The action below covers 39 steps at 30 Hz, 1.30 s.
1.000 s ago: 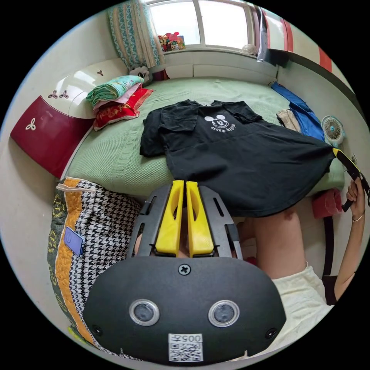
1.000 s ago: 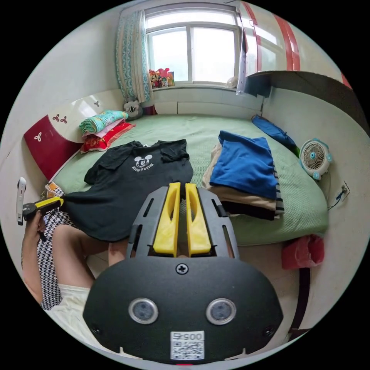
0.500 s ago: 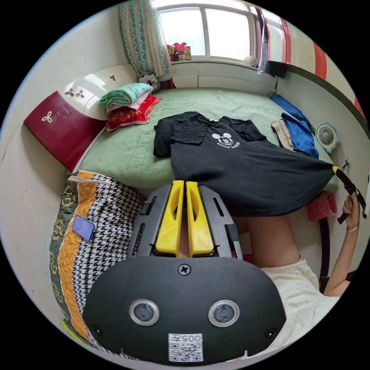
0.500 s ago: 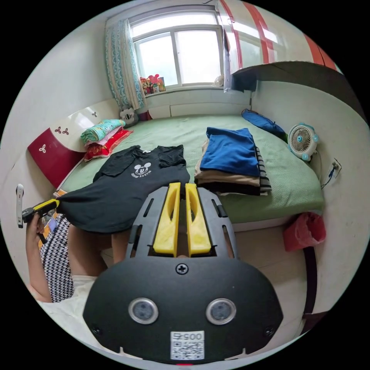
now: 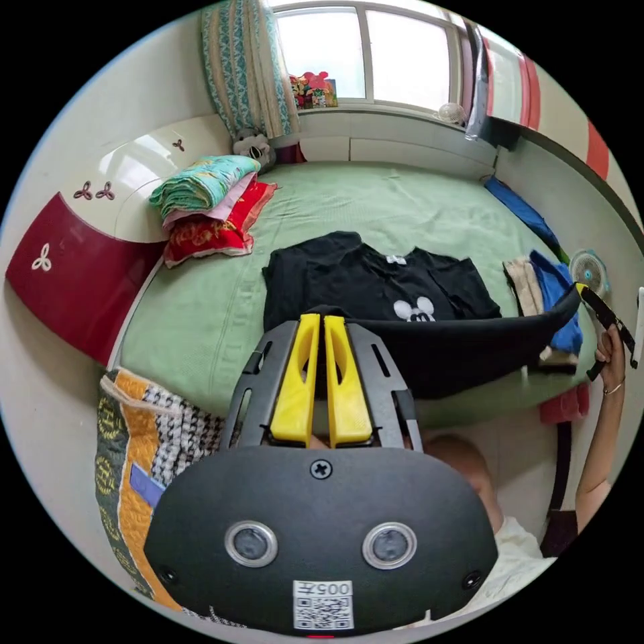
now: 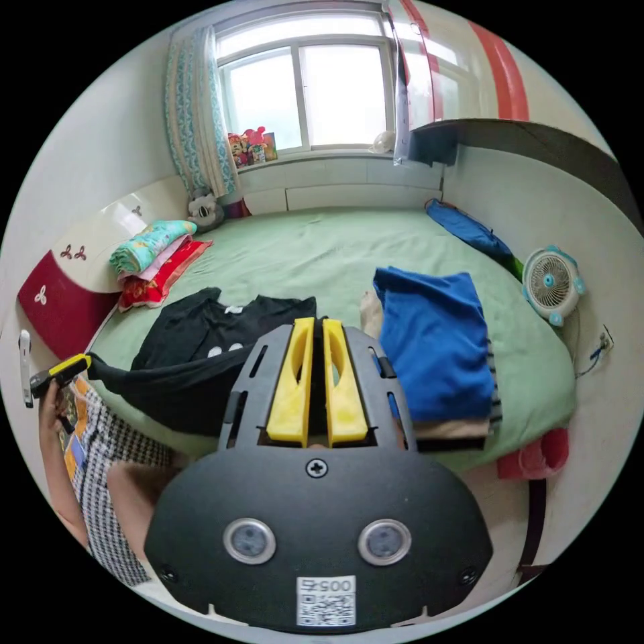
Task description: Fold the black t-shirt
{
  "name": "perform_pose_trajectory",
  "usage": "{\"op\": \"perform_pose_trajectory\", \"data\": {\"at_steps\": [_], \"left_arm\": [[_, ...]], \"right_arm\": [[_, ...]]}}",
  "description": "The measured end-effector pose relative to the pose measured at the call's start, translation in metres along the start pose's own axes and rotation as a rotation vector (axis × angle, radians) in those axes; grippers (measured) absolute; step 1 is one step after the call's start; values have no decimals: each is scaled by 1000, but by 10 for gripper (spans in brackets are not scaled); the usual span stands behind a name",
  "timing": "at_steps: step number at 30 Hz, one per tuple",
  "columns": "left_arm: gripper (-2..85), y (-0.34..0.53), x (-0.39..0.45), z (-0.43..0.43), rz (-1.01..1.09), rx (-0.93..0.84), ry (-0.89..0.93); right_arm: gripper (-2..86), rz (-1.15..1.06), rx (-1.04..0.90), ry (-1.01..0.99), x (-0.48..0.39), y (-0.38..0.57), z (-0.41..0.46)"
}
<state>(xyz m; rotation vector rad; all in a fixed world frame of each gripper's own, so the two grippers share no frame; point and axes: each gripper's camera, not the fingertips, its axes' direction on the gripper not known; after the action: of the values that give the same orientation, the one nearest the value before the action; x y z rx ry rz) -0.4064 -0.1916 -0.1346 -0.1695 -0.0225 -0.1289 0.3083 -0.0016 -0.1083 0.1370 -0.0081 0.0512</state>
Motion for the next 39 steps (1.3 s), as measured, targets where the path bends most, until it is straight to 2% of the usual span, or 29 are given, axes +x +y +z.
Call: {"op": "perform_pose_trajectory", "data": {"at_steps": [3,6,8,9,12,16,24,29,32,34,36,37,39], "left_arm": [[32,-70,-14,50,-18,26,-71],[42,-108,-25,94,-77,2,-180],[51,-118,-35,112,-112,-13,-131],[57,-119,-39,121,-118,-16,-96],[65,-107,-41,136,-78,-12,-75],[82,-78,-37,151,-29,-43,-19],[148,8,-34,197,4,-208,74],[163,19,-35,230,-43,-218,133],[148,11,-29,250,-57,-202,157],[106,7,-26,266,-91,-230,120],[23,5,-16,284,-82,-290,65],[19,5,-14,286,-77,-290,55],[8,5,-3,285,-32,-281,9]], "right_arm": [[-7,-1,29,28,-23,-84,71],[7,82,-109,17,-31,-137,142],[20,148,-100,20,-32,-146,162],[30,163,-92,-42,-32,-147,172],[49,76,-133,-166,-36,-132,198],[74,-76,-265,-151,-31,-86,230],[111,-106,-399,-163,1,-42,263],[107,-89,-417,-221,-4,-50,283],[110,-100,-497,-222,-19,-53,308],[90,-103,-560,-174,-31,-50,327],[52,-113,-546,-146,-38,-49,332],[13,-114,-527,-155,-41,-50,331],[-6,-112,-506,-170,-43,-53,327]]}}
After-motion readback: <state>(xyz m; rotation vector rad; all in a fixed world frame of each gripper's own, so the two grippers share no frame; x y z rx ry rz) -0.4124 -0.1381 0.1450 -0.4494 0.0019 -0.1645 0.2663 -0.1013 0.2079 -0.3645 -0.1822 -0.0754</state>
